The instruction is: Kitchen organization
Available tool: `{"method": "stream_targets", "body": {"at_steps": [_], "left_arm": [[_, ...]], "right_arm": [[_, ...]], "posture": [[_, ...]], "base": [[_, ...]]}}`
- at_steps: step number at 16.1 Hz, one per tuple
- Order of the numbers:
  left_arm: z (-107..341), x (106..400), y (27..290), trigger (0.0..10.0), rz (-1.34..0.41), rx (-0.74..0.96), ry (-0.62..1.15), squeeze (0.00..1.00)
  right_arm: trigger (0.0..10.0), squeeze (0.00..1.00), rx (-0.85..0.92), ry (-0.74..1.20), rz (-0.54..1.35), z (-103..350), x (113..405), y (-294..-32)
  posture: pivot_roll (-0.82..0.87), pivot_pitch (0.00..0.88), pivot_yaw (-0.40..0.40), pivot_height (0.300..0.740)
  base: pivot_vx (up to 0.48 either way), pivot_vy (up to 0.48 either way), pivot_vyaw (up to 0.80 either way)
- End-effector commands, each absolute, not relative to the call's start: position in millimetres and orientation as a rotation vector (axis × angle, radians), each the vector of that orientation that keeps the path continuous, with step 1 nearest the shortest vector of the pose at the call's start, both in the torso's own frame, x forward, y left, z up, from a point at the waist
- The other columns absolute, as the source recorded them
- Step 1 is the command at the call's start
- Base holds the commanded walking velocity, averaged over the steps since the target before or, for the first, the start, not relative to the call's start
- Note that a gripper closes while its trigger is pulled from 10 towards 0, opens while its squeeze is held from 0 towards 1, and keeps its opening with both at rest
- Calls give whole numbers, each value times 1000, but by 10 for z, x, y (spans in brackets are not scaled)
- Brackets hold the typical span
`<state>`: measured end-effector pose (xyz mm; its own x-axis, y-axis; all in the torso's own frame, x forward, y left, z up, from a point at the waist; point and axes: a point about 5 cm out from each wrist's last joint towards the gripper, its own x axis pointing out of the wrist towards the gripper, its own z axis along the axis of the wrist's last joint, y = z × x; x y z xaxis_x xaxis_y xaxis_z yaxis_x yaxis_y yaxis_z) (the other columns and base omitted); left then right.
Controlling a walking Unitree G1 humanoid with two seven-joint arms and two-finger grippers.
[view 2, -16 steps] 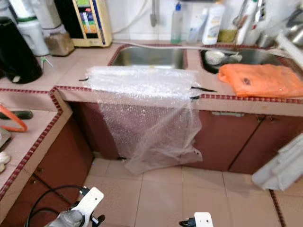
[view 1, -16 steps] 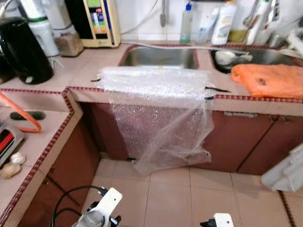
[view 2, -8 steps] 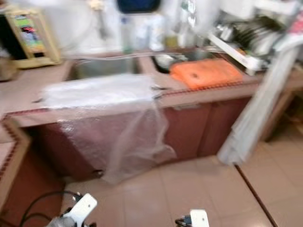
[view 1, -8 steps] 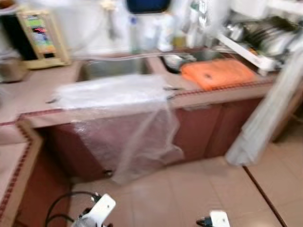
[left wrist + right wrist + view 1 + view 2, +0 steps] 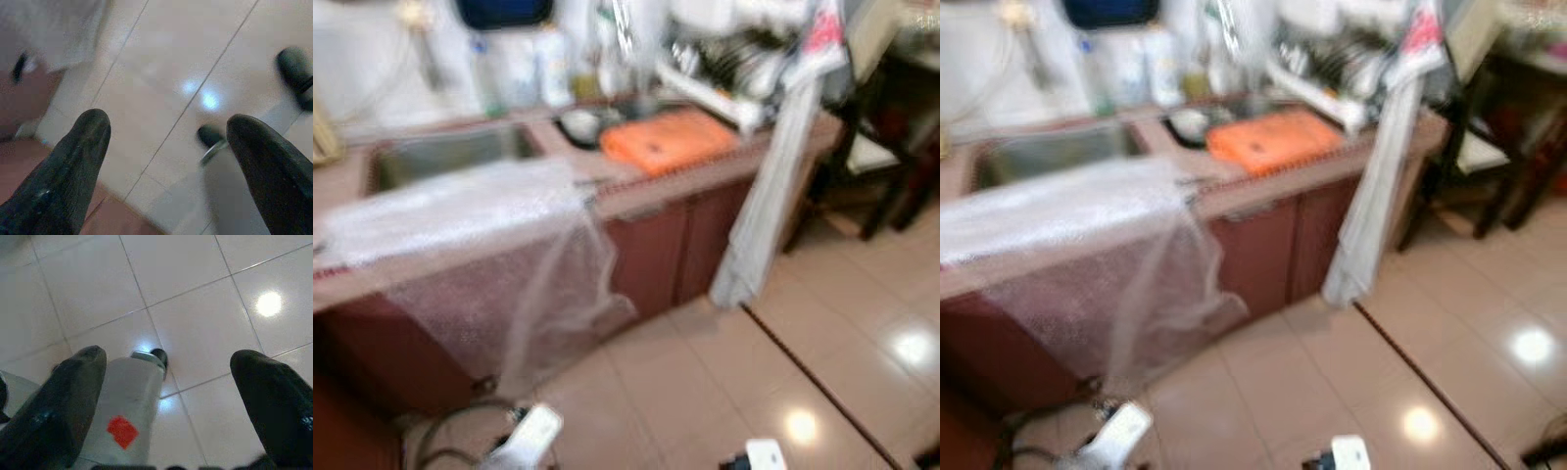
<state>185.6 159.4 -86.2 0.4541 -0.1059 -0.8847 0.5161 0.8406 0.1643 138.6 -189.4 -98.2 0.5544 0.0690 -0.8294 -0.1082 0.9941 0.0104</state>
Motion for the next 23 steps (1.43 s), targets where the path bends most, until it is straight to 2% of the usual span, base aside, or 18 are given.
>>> {"method": "stream_targets", "body": {"at_steps": [1, 6, 9, 14, 16, 19, 23], "left_arm": [[-892, 1778, 1703, 10000, -360, 438, 1064, 0], [-924, 1703, 1747, 10000, -329, 433, 1087, 0], [-923, 1707, 1722, 10000, -340, 426, 1080, 0], [-905, 1747, 1716, 10000, -365, 453, 1071, 0], [-871, 1814, 1744, 10000, -351, 442, 1048, 0], [-778, 2007, 1691, 10000, -322, 360, 998, 0], [-728, 2108, 1610, 10000, -342, 354, 974, 0]], "right_arm": [[10000, 0, -70, 981, 143, -970, 1431, -1884], [10000, 0, -110, 981, 204, -950, 1477, -1893], [10000, 0, -135, 995, 223, -958, 1457, -1900], [10000, 0, -89, 992, 152, -972, 1429, -1897], [10000, 0, -3, 957, 57, -960, 1454, -1896], [10000, 0, 172, 849, -88, -850, 1732, -1858], [10000, 0, 192, 829, -51, -814, 1857, -1648]], "posture": [[-99, 0, 2, 740], [-90, 0, -53, 740], [-97, 0, -55, 740], [-118, 0, -8, 740], [-121, 0, 9, 740], [-127, 0, 37, 740], [-122, 0, 59, 740]], "base": [[0, 0, 0], [0, 0, 0], [0, 0, -133], [0, 0, -800], [0, 0, -800], [0, 0, -800], [0, 0, -800]]}}
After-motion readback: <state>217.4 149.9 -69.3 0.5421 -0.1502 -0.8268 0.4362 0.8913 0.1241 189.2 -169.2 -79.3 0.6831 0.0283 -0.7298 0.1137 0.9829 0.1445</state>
